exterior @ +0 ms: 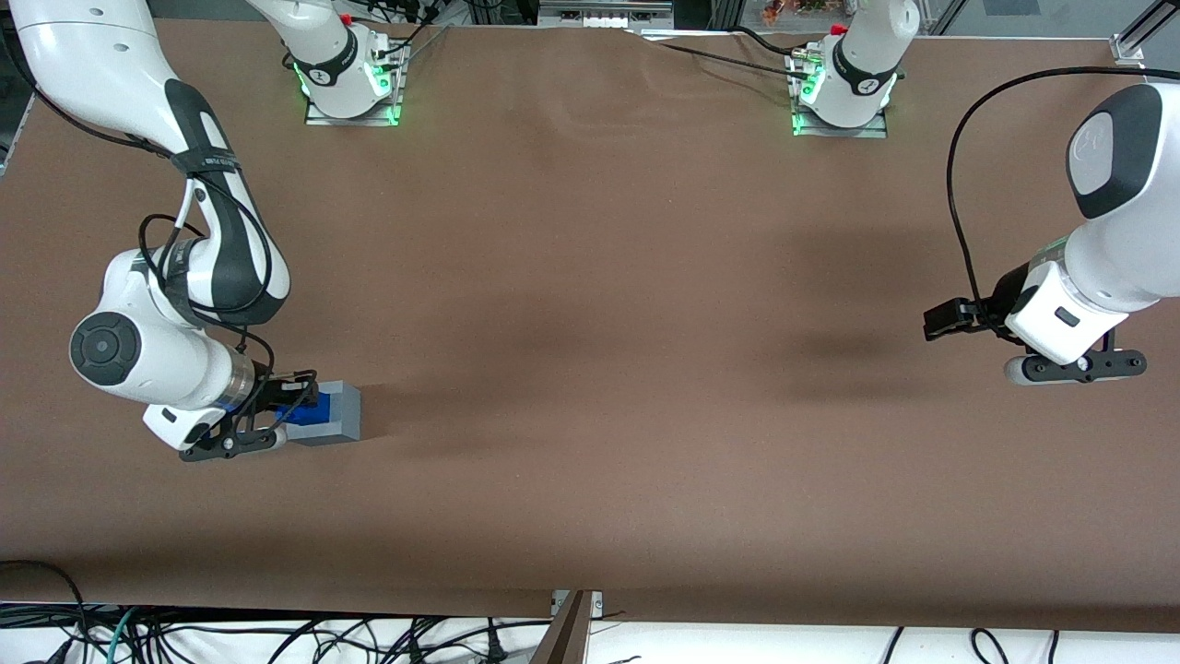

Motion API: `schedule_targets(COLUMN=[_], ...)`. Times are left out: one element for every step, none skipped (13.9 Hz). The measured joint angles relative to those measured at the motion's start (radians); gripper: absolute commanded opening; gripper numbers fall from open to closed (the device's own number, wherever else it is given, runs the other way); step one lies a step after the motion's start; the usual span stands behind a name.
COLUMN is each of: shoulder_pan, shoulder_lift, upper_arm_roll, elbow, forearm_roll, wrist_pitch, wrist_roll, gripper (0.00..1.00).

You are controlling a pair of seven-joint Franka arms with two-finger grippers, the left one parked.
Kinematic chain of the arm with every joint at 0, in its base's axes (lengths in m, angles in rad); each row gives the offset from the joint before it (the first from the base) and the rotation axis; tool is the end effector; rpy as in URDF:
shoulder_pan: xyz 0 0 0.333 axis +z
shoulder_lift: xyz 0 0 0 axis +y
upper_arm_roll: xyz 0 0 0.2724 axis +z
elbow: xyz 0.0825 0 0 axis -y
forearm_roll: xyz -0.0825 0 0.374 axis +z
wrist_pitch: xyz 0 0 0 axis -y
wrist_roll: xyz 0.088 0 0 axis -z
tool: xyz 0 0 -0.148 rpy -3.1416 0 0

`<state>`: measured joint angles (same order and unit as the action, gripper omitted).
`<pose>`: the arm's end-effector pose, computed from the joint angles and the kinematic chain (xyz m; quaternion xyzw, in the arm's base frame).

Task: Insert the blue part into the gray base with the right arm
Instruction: 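Lower the blue part into the gray base's socket and press down, then open the right gripper and withdraw it up from the base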

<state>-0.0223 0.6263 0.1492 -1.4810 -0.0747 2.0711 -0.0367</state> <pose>0.6699 0.0683 0.2376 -0.9961 -0.0867 0.0150 0.0107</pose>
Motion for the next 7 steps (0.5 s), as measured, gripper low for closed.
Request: schedule_targets(shoulder_pan=[-0.001,-0.002,-0.002,-0.002,-0.002,-0.002,-0.002], shoulder_lift=[0.002,0.006,0.010,0.015,0.018,0.018,0.019], upper_arm_roll=[-0.001,-0.001,-0.001,-0.001,-0.001,-0.002,-0.002], elbow=[0.000,0.000,0.000,0.000,0.000,0.001,0.001], forearm_roll=[0.000,0.000,0.000,0.000,0.000,0.000,0.000], wrist_pitch=[0.000,0.000,0.001,0.004,0.010,0.013,0.014], wrist_roll=[0.000,0.000,0.000,0.000,0.000,0.000,0.000], gripper=[0.38,0.40,0.40,0.40,0.45,0.59,0.86])
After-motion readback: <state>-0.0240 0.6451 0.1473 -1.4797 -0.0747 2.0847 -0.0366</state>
